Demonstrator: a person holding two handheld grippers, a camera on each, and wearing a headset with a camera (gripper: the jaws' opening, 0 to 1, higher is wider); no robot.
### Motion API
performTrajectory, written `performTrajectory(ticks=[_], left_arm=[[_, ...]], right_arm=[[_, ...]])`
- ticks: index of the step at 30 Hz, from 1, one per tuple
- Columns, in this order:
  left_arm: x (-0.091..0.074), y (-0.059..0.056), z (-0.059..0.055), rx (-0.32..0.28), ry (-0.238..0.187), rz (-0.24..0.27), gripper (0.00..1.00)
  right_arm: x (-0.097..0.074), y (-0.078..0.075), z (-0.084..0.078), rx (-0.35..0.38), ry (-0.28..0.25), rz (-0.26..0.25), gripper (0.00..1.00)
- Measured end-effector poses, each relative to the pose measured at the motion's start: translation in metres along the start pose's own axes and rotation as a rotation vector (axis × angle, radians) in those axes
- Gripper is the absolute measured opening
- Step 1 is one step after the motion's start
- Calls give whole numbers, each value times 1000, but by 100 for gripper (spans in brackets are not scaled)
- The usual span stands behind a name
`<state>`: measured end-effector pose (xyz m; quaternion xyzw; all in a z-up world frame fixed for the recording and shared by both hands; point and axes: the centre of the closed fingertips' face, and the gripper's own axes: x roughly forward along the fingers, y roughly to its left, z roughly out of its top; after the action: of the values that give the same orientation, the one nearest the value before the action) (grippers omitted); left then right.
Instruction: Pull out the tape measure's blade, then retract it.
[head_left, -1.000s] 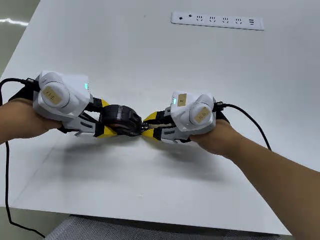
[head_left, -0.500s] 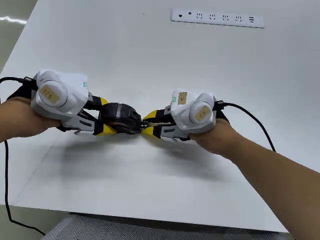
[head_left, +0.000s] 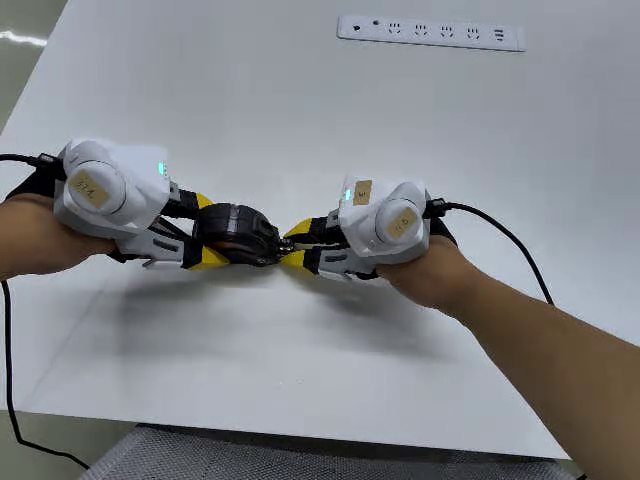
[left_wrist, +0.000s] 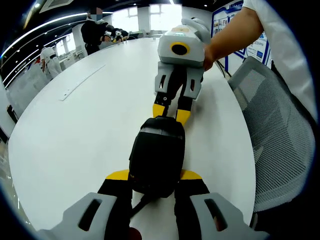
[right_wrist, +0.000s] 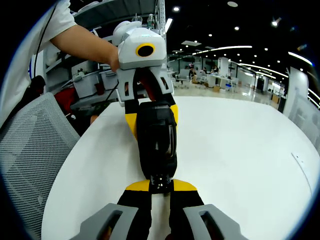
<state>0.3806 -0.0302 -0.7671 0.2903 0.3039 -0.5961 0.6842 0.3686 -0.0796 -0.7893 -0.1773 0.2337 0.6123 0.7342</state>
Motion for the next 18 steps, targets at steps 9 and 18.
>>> performTrajectory(ticks=[9,18], left_arm=[[0,1,0,-3,-4,-3,27],[1,0,0,-1,-3,-9,27]], right_arm=[[0,0,0,-1,6,-2,8],[-10,1,-3,-8,8,-3,8]])
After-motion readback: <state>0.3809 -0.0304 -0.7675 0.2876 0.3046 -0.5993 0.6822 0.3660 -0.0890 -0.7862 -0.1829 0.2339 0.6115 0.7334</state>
